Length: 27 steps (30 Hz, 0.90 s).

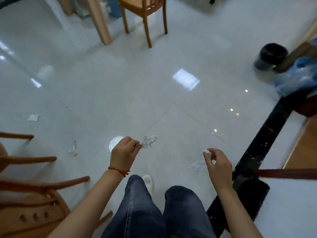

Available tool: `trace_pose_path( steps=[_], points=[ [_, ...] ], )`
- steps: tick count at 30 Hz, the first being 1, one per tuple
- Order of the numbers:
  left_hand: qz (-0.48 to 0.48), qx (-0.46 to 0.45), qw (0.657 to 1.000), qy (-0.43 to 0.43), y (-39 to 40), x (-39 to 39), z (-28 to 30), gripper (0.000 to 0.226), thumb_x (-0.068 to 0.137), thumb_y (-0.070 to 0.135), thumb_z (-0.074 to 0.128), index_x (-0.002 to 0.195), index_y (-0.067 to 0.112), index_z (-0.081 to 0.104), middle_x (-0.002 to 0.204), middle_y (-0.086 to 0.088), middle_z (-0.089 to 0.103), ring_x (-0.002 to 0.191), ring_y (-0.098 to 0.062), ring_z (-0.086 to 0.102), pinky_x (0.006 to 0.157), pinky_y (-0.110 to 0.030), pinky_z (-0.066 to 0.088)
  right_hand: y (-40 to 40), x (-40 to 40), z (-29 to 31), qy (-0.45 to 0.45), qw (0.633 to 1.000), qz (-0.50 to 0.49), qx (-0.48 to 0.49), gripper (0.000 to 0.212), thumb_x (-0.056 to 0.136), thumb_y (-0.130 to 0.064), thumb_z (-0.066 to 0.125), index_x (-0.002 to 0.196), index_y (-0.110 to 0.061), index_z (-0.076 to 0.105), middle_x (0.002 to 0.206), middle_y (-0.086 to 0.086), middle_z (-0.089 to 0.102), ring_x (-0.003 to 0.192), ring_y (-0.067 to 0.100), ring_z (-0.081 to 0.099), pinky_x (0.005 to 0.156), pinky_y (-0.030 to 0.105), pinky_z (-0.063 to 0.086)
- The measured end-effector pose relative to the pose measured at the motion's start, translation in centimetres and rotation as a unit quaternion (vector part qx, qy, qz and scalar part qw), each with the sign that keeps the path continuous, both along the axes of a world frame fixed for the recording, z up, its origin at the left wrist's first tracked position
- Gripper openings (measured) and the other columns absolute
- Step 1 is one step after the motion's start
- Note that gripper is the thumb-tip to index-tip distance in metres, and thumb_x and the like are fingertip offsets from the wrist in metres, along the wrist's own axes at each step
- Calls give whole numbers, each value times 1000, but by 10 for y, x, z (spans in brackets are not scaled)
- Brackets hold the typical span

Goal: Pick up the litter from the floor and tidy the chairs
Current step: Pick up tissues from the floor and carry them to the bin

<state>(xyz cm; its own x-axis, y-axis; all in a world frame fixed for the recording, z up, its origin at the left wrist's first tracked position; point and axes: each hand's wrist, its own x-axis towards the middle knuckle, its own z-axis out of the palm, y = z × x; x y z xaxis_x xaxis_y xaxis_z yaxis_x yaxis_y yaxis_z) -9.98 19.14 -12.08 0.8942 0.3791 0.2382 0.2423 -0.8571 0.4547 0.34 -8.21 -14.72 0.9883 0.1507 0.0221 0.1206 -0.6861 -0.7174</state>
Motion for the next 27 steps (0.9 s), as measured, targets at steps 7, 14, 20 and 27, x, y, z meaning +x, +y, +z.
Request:
trace_pose_path(
  steps=[7,14,20,27],
  points=[
    [-107,-25,994,6,4,107,0,17,58,-4,83,60,-2,66,53,-13,59,44,-23,55,47,-17,36,0,29,6,28,988,-139,55,10,85,-20,63,86,-28,57,79,-18,56,77,1,55,67,14,39],
    [-193,-45,980,7,-41,223,-3,17,58,-6,82,59,-2,66,53,-14,58,43,-25,55,41,-26,46,-38,96,4,47,970,-228,75,5,86,-18,63,91,-17,63,85,-9,60,80,6,56,71,22,43],
    [-272,-42,961,4,-95,314,5,16,60,-5,82,60,-3,66,54,-14,59,44,-25,55,41,-27,49,-79,154,9,37,960,-267,73,8,86,-17,63,94,-15,63,86,-6,61,81,8,57,72,23,46],
    [-400,-44,915,17,-172,408,9,17,59,-5,82,60,-2,66,53,-13,59,44,-23,55,40,-27,49,-130,179,9,7,922,-382,55,13,84,-14,64,96,-8,64,87,2,65,80,15,61,71,28,52]
  ],
)
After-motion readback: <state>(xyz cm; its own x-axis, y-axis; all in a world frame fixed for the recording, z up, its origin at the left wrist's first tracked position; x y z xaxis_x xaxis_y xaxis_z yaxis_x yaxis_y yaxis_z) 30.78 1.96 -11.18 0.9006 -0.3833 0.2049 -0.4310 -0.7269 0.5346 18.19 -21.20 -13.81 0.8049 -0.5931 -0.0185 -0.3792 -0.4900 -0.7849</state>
